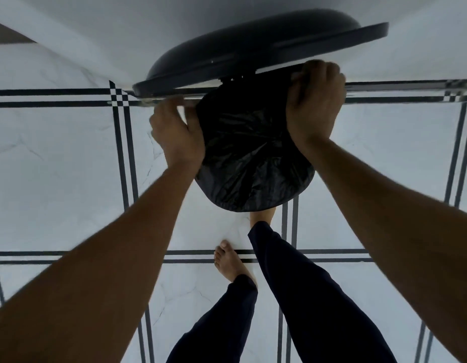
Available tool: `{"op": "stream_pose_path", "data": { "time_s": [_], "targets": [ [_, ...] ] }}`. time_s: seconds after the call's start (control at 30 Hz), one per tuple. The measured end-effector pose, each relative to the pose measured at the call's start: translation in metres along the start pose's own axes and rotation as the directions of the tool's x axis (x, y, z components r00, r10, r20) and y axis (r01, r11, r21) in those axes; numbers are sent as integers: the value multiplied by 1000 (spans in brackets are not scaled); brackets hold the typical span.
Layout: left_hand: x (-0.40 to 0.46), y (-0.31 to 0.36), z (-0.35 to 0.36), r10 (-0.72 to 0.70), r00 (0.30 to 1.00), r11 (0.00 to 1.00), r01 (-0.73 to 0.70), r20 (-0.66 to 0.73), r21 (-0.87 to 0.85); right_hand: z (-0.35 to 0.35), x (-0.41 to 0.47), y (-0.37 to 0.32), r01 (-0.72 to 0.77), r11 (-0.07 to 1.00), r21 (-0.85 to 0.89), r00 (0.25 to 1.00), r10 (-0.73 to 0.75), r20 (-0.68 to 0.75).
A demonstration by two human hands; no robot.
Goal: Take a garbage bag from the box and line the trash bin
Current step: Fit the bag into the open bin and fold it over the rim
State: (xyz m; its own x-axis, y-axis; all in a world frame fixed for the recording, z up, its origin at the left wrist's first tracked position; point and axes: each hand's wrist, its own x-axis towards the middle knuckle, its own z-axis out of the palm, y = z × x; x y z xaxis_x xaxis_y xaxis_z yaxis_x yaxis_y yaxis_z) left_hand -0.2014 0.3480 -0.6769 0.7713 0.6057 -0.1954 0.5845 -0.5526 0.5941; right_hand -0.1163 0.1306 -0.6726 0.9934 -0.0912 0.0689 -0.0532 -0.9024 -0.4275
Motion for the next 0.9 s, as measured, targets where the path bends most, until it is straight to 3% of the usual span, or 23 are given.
{"op": "stream_pose_path", "data": {
  "time_s": [0.07,0.13,0.2,0.23,0.3,0.37,0.4,0.47,0.53,0.6,0.63,0.73,0.83,0.9],
  "targets": [
    [-27,14,0,235,972,972,-235,-13,1,-6,-27,-8,160,987,30,987,-160,-24],
    [-57,31,5,366,924,927,-352,112,-130,-6,-53,-8,263,964,28,963,-265,51],
    [-77,37,18,432,855,902,-416,286,-120,-3,-66,2,324,943,-84,938,-307,163],
    [-81,34,27,409,829,904,-425,381,-46,0,-68,10,353,926,-134,919,-317,233],
    [-77,21,39,202,815,907,-364,543,210,3,-68,26,404,899,-169,872,-323,367],
    [-62,5,43,-7,793,872,-294,609,392,7,-65,39,433,885,-173,837,-323,441],
    [-57,-3,45,-45,779,859,-289,625,422,8,-64,44,442,880,-175,831,-328,450],
    [-49,-8,46,-51,769,840,-312,637,444,10,-63,45,460,870,-181,830,-348,437],
    [-52,0,46,-31,809,818,-316,586,481,11,-64,46,455,871,-183,838,-350,418],
    [-65,9,42,139,882,816,-360,450,453,10,-65,46,409,897,-167,864,-321,389],
    [-72,11,41,266,886,827,-412,379,383,10,-65,46,385,910,-156,874,-306,377],
    [-83,15,50,474,798,817,-556,372,153,9,-64,44,371,917,-149,879,-295,375],
    [-77,27,69,352,771,871,-477,530,115,11,-64,44,382,906,-184,884,-300,359],
    [-67,28,86,226,752,863,-450,619,231,13,-65,47,392,896,-209,886,-306,349]
  ]
}}
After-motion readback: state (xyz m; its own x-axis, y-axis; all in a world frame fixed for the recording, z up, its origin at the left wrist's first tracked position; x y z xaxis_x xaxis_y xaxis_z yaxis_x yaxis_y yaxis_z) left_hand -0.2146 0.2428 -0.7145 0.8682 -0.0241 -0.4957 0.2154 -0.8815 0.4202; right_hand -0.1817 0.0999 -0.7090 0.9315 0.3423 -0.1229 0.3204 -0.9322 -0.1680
